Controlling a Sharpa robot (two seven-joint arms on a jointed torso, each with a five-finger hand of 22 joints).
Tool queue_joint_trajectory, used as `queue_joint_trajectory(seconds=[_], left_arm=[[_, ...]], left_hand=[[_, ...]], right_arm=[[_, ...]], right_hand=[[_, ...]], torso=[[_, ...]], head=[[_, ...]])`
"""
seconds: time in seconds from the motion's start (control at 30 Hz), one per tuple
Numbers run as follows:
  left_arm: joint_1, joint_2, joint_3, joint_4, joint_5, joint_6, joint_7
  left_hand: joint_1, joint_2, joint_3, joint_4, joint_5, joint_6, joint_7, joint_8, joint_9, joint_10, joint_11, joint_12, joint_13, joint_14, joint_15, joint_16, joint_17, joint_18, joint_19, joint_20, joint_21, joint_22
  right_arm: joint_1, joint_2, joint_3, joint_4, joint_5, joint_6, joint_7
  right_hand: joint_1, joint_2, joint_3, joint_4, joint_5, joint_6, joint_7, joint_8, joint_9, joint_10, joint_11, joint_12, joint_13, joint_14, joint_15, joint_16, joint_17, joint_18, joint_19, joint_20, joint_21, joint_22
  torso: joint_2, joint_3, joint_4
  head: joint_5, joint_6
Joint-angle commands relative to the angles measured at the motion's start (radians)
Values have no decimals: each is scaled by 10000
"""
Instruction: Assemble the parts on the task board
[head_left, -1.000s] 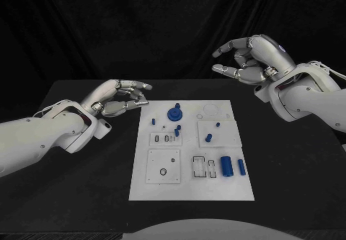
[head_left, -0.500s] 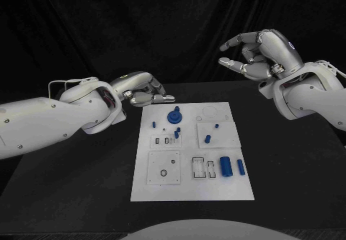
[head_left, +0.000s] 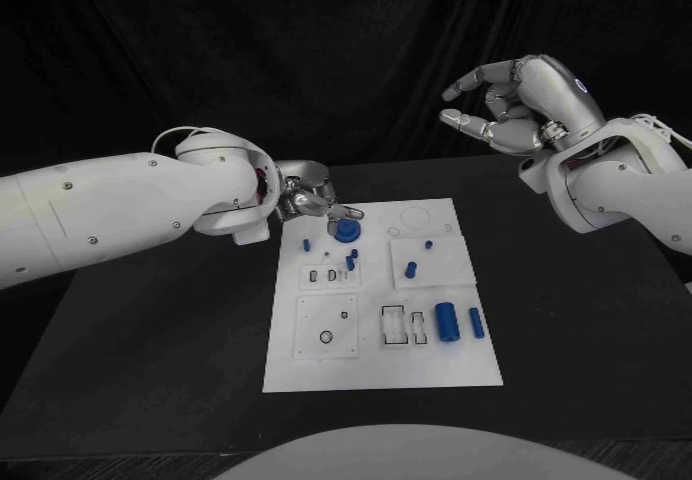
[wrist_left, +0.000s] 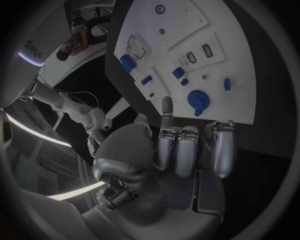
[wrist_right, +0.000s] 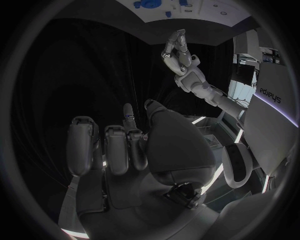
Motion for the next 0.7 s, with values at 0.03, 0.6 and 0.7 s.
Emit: queue_joint_trajectory(seconds=[0.03,0.6,0.7], left_arm=[[31,196,10,-192,591,1457,-1302],[31,880,10,-674,650,2217,-1622],[31,844,9,-620,651,2082,-1567]], left_hand=[[13,124,-15,-17,-40,-218,63,-287,11,1044,-16,25,2617,1021,-56,26,2627,-65,-150,-28,-116,1026],[39,238,459,-57,-721,-3357,1233,-3525,-2128,1044,1001,25,2617,1021,819,26,2627,2,-640,664,-496,771],[74,204,511,-103,-735,-2933,1242,-3449,-2138,1044,1027,25,2617,1021,861,26,2627,-25,-470,734,-413,917]], right_arm=[[-69,29,8,-41,-7,405,-554],[-320,209,8,-305,-8,730,-670],[-336,228,8,-342,-9,735,-665]], right_hand=[[10,95,89,-9,116,75,11,-54,-27,1040,102,26,2634,854,84,-9,1617,6,242,53,-42,2006],[263,108,201,-59,564,115,53,-198,-126,1040,151,26,2634,843,130,-29,1575,29,199,106,-130,1977],[263,108,201,-59,564,115,53,-198,-126,1040,151,26,2634,843,130,-29,1575,29,199,106,-130,1977]], torso=[[-135,84,-15],[-371,189,-162],[-375,207,-159]], head=[[-22,-103],[202,-206],[195,-206]])
